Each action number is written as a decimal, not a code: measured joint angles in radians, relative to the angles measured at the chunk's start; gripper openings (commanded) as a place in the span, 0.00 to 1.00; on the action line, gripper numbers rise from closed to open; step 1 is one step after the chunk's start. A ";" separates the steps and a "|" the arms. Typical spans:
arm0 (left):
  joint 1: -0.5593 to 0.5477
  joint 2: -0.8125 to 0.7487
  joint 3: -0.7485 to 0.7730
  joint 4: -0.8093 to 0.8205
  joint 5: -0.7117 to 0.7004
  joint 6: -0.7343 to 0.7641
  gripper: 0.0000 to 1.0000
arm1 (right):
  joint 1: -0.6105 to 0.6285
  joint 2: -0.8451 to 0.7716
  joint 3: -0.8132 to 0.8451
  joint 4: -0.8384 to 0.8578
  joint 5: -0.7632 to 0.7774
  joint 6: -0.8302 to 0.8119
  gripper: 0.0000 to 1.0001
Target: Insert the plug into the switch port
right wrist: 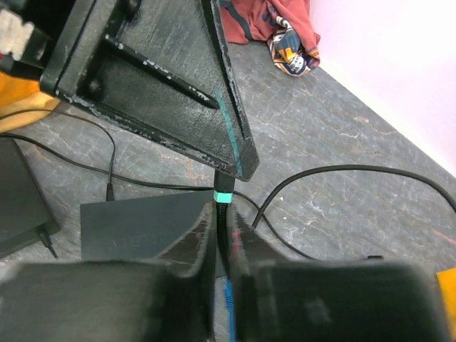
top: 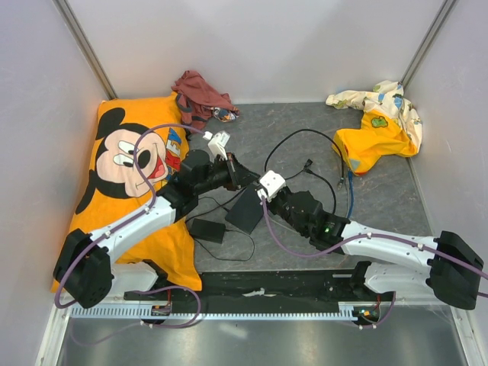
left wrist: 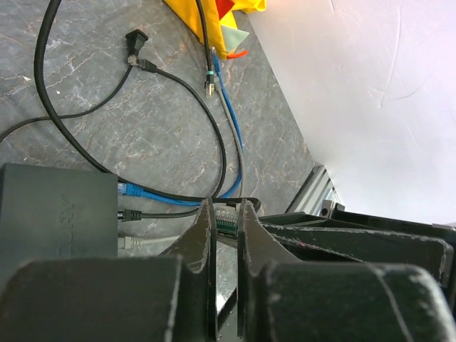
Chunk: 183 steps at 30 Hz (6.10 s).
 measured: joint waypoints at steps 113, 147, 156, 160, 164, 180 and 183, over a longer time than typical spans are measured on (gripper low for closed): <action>0.028 0.256 -0.117 -0.127 -0.141 0.372 0.83 | -0.080 0.244 -0.337 0.222 -0.354 0.315 0.00; 0.036 0.295 -0.113 -0.130 -0.075 0.311 0.82 | -0.066 0.274 -0.336 0.271 -0.316 0.392 0.00; 0.036 0.288 -0.126 -0.112 -0.081 0.286 0.82 | -0.051 0.272 -0.332 0.264 -0.294 0.403 0.00; 0.035 0.286 -0.129 -0.107 -0.084 0.278 0.82 | -0.043 0.264 -0.326 0.246 -0.289 0.403 0.00; 0.035 0.285 -0.131 -0.105 -0.089 0.270 0.82 | -0.032 0.256 -0.320 0.230 -0.281 0.403 0.00; 0.022 0.285 -0.132 -0.105 -0.103 0.259 0.82 | -0.003 0.234 -0.319 0.209 -0.202 0.390 0.00; 0.021 0.285 -0.132 -0.105 -0.103 0.258 0.81 | -0.002 0.235 -0.331 0.238 -0.192 0.384 0.00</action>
